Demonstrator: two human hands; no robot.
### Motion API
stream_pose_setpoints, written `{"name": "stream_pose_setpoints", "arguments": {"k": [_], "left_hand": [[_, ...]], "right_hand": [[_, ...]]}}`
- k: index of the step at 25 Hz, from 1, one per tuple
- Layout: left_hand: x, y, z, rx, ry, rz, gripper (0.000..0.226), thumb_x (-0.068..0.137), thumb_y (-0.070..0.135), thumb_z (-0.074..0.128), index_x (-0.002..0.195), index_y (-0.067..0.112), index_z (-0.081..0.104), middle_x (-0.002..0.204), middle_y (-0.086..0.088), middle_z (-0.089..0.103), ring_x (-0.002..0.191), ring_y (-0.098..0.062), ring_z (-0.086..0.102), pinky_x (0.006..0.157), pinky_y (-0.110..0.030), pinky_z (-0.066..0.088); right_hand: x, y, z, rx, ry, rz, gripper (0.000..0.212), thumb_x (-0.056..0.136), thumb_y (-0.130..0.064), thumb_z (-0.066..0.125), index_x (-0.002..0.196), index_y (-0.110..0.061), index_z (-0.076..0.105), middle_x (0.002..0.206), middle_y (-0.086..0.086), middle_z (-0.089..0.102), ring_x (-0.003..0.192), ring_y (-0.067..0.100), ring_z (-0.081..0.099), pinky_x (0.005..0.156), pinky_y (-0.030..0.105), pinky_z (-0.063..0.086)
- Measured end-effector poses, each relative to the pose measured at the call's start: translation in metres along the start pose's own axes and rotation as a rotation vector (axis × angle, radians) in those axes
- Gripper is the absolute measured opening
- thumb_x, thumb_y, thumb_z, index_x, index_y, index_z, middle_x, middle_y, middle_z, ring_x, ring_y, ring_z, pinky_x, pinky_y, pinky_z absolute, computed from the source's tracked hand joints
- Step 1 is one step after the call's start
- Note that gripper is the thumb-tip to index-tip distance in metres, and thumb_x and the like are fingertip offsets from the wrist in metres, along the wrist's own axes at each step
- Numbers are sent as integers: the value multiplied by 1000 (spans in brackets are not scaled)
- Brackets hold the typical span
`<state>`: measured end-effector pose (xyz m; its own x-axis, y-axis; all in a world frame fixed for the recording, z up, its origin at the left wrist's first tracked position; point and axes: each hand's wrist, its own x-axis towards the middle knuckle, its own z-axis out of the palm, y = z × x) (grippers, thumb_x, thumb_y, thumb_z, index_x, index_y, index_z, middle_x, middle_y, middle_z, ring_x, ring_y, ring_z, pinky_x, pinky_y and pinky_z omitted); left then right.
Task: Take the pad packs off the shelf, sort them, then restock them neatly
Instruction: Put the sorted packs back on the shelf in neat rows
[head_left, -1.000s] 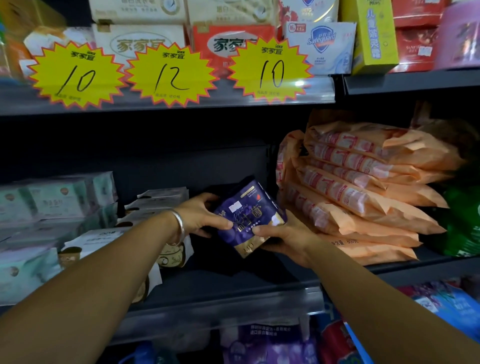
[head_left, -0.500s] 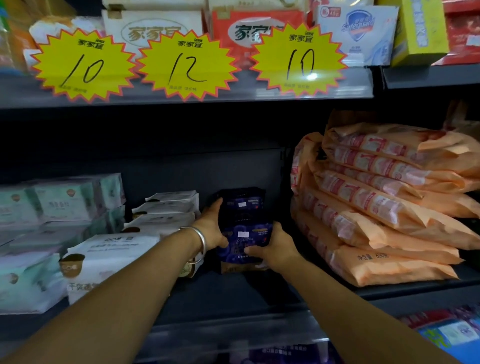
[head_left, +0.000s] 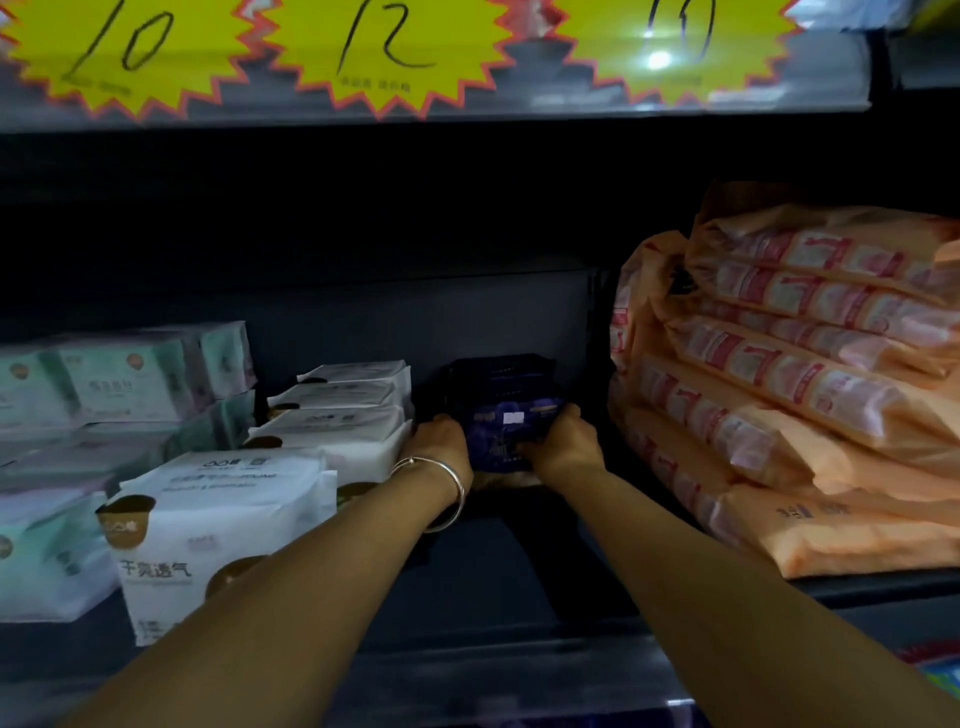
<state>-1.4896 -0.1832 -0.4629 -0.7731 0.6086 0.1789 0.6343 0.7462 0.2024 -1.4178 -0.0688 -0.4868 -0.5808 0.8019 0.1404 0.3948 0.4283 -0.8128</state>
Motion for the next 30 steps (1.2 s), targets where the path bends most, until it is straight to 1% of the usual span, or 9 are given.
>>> {"name": "stream_pose_setpoints", "arguments": {"k": [6, 8, 11, 13, 18, 21, 23, 26, 30], "left_hand": [[-8, -5, 7, 81, -58, 157, 30, 90, 5, 49, 120, 7, 50, 124, -14, 53, 111, -31, 56, 90, -33, 45], [-13, -4, 8, 123, -70, 190, 33, 89, 6, 49, 122, 7, 48, 126, -16, 51, 113, -33, 54, 92, -35, 45], [-26, -3, 3, 209, -51, 234, 35, 89, 7, 49, 124, 7, 49, 127, -16, 51, 115, -33, 52, 94, -38, 45], [-45, 0, -5, 238, -38, 251, 34, 88, 7, 50, 122, 7, 51, 127, -15, 51, 116, -33, 51, 94, -39, 45], [-125, 6, -13, 161, 98, 336, 39, 85, 6, 50, 124, 8, 48, 124, -15, 45, 115, -34, 44, 92, -41, 42], [-182, 1, 1, 45, 221, 413, 36, 83, 3, 53, 119, 5, 51, 122, -17, 46, 112, -35, 43, 91, -45, 39], [-225, -3, 27, -31, 236, 425, 33, 81, 1, 54, 114, 3, 54, 119, -19, 47, 110, -36, 44, 89, -48, 39], [-279, -14, 83, -1, 92, 377, 33, 84, 8, 54, 117, 7, 52, 121, -16, 45, 112, -34, 44, 91, -45, 39], [-324, -28, 172, 124, -258, 343, 43, 88, 24, 57, 127, 14, 42, 130, -9, 38, 120, -29, 39, 96, -41, 37]], "right_hand": [[4, -2, 6, -98, 16, 43, 53, 87, -26, 64, 126, 0, 39, 127, 17, 54, 114, 33, 54, 89, 36, 49], [-7, -2, 5, -280, 44, 21, 47, 90, -24, 59, 126, -2, 40, 128, 16, 54, 117, 32, 51, 92, 37, 46], [-36, 0, -8, -690, 66, -190, 39, 91, -16, 53, 129, -6, 45, 128, 13, 53, 121, 31, 45, 95, 37, 38], [-62, 0, -23, -800, 36, -359, 35, 89, -11, 51, 125, -14, 52, 126, 9, 54, 120, 30, 44, 94, 36, 37], [-144, 12, -61, -818, 0, -580, 46, 89, -13, 52, 133, -21, 50, 134, 3, 50, 122, 29, 41, 94, 34, 34], [-199, 39, -72, -797, -6, -594, 50, 84, -6, 55, 133, -14, 50, 147, 9, 39, 129, 31, 35, 97, 37, 33], [-237, 72, -64, -733, 2, -710, 49, 72, 3, 62, 120, -5, 61, 139, 18, 49, 121, 39, 46, 91, 43, 40], [-281, 135, -45, -670, -38, -738, 44, 51, 8, 67, 95, -1, 71, 115, 21, 65, 97, 43, 61, 73, 44, 49], [-317, 211, -18, -689, -328, -571, 52, 77, 3, 57, 128, -6, 56, 137, 13, 51, 121, 35, 45, 98, 43, 40]]}}
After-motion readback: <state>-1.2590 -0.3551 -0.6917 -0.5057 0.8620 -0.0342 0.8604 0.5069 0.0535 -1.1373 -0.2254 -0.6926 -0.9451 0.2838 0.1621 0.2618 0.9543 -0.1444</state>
